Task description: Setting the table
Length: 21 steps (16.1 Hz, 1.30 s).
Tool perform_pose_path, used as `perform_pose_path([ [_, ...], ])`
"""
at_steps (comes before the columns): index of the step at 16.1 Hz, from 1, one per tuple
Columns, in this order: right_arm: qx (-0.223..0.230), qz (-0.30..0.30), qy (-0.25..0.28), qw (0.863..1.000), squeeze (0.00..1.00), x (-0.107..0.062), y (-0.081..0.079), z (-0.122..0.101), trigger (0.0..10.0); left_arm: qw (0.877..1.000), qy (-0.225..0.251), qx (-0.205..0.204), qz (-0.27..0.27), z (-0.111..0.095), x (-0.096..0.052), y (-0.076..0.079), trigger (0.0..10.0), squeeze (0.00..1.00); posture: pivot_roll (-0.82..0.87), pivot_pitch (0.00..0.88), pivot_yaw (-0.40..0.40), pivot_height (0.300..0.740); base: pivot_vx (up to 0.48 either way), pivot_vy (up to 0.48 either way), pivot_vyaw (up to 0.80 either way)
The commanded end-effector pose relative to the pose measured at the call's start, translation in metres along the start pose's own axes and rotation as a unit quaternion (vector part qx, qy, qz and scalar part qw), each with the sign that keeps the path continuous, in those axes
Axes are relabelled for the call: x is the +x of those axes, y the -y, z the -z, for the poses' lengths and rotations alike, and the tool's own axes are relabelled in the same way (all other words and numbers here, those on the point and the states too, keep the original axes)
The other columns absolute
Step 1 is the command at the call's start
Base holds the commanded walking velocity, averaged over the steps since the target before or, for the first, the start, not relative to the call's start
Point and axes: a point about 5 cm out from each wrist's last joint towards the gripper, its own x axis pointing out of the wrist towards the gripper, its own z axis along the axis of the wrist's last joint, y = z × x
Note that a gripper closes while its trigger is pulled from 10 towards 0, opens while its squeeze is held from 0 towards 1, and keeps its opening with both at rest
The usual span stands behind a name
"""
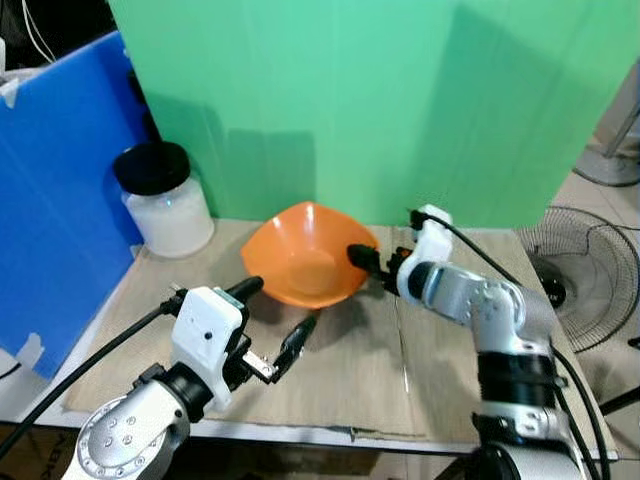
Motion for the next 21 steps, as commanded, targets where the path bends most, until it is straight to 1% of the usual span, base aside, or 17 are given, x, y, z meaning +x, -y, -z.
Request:
perform_pose_path([
  [1,0.025,-0.018,-0.018,0.999,0.00,0.003,-0.005,0.002,10.0,1.000,-0.003,0.005,0.007,-0.001,-0.001,0.001,10.0,0.00,0.06,0.000,0.020,0.740,0.000,0.000,0.00],
  [2,0.048,-0.037,-0.031,0.998,0.00,0.005,-0.009,0.005,5.7,1.000,-0.004,0.005,0.008,-0.001,-0.001,0.000,10.0,0.00,0.06,0.000,0.020,0.740,0.000,0.000,0.00],
  [3,0.060,-0.045,-0.039,0.996,0.00,0.006,-0.011,0.006,3.7,1.000,-0.006,0.006,0.008,-0.001,-0.002,-0.001,10.0,0.00,0.06,0.000,0.019,0.740,0.000,0.000,0.00],
  [4,0.068,-0.049,-0.044,0.996,0.00,0.008,-0.013,0.007,0.0,1.000,-0.008,0.007,0.007,-0.001,-0.002,-0.002,10.0,0.00,0.06,0.000,0.019,0.740,0.000,0.000,0.00],
  [5,0.070,-0.051,-0.047,0.995,0.00,0.009,-0.013,0.007,0.0,1.000,-0.008,0.007,0.006,-0.001,-0.002,-0.003,10.0,0.00,0.06,0.000,0.018,0.740,0.000,0.000,0.00],
  [6,0.083,-0.049,-0.055,0.994,0.00,0.012,-0.012,0.009,0.0,1.000,-0.010,0.007,0.004,-0.001,-0.002,-0.003,10.0,0.00,0.06,0.000,0.016,0.740,0.000,0.000,0.00],
  [11,0.108,-0.042,-0.063,0.991,0.00,0.015,-0.010,0.012,0.0,1.000,-0.012,0.009,0.001,-0.001,-0.003,-0.004,10.0,0.00,0.07,0.000,0.020,0.740,0.000,0.000,0.00],
  [21,0.109,-0.037,-0.068,0.991,0.00,0.016,-0.007,0.014,0.0,1.000,-0.017,0.010,0.004,0.001,-0.001,-0.004,10.0,0.00,0.05,0.000,0.025,0.740,0.000,0.000,0.00],
])
